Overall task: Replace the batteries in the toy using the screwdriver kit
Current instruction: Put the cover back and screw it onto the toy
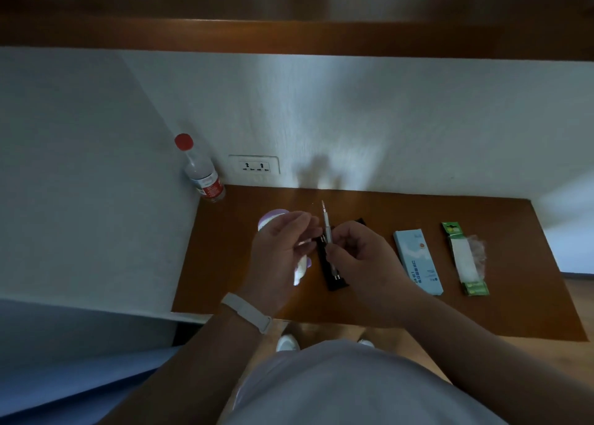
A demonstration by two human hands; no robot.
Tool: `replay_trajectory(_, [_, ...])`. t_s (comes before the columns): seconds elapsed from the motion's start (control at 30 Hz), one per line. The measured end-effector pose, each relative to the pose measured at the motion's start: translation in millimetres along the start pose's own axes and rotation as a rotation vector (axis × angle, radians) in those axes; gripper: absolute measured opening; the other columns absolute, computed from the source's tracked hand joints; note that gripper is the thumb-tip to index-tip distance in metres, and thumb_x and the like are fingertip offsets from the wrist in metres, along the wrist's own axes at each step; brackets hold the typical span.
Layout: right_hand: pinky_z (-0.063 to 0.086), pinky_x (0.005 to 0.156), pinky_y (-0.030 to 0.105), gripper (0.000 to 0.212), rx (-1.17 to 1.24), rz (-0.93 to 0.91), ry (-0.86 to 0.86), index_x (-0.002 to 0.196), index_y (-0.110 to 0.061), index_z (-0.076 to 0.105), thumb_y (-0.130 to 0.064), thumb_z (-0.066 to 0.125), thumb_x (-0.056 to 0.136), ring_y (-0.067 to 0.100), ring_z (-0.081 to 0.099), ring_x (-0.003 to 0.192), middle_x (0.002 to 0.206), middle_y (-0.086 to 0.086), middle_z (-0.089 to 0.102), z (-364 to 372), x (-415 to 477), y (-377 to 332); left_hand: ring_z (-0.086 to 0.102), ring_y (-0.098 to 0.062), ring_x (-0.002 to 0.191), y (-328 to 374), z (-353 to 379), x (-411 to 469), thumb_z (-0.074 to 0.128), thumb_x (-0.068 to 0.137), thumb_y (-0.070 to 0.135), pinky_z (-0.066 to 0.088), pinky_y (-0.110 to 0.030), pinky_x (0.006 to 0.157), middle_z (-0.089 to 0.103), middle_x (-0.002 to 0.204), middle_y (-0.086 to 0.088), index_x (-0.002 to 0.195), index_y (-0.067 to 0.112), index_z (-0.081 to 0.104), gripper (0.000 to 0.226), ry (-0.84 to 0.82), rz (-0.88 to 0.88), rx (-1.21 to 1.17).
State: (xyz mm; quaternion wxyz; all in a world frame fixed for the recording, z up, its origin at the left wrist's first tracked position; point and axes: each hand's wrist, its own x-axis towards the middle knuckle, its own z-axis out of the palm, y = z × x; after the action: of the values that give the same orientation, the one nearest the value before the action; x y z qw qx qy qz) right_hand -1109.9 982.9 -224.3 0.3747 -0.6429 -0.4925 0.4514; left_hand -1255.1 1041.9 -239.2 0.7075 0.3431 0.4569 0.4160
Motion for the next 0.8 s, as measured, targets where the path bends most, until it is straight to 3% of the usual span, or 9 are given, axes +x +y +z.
replay_trajectory(0.17, [0.044,0.051,0.017,0.010,-0.030,0.023,0.005,0.086,-0.026,0.061,-0.020,0.060,0.095,0.004,0.051,0.056,0.073,-0.001,0.063,8,5,6,0.071,-0.009,0.087,-12,-57,10,0.063,0.098,0.024,0.053,-0.013,0.059,0.073,0.088,0.013,0.084,0.043,0.074,0.027,0.158,0.154,0.426])
replay_trajectory(0.23, [0.044,0.051,0.016,0.010,-0.045,0.029,0.008,0.086,-0.026,0.062,-0.021,0.060,0.095,0.004,0.051,0.056,0.073,-0.002,0.063,12,7,10,0.067,-0.013,0.088,-27,-78,20,0.063,0.097,0.032,0.051,-0.014,0.059,0.070,0.086,0.017,0.087,0.040,0.069,0.014,0.279,0.159,0.591])
replay_trajectory(0.3, [0.043,0.050,0.015,0.010,-0.042,0.038,0.009,0.086,-0.026,0.062,-0.021,0.060,0.095,0.002,0.050,0.055,0.073,-0.002,0.063,15,8,14,0.064,-0.014,0.097,-39,-94,29,0.064,0.096,0.035,0.048,-0.019,0.069,0.067,0.094,0.015,0.099,0.035,0.064,0.003,0.341,0.077,0.584])
replay_trajectory(0.43, [0.042,0.049,0.015,0.015,-0.062,0.060,0.004,0.083,-0.031,0.060,-0.022,0.060,0.094,0.001,0.048,0.054,0.073,-0.001,0.062,21,12,21,0.056,-0.015,0.117,-53,-110,46,0.069,0.093,0.041,0.041,-0.035,0.096,0.058,0.130,0.003,0.139,0.025,0.043,0.055,0.143,-0.205,0.384])
replay_trajectory(0.6, [0.043,0.051,0.014,0.014,-0.113,0.070,0.030,0.082,-0.031,0.059,-0.022,0.061,0.092,0.003,0.049,0.055,0.074,0.001,0.061,26,13,27,0.054,-0.020,0.128,-58,-113,60,0.071,0.092,0.037,0.038,-0.047,0.111,0.058,0.135,0.003,0.145,0.023,0.041,0.063,-0.025,-0.263,0.346])
replay_trajectory(0.8, [0.043,0.050,0.014,0.008,-0.145,0.115,0.083,0.083,-0.024,0.060,-0.021,0.062,0.090,0.001,0.050,0.055,0.074,0.001,0.062,28,10,34,0.050,-0.021,0.129,-65,-110,73,0.078,0.075,0.044,0.036,-0.046,0.112,0.054,0.140,0.000,0.145,0.025,0.041,0.082,-0.075,-0.297,0.238])
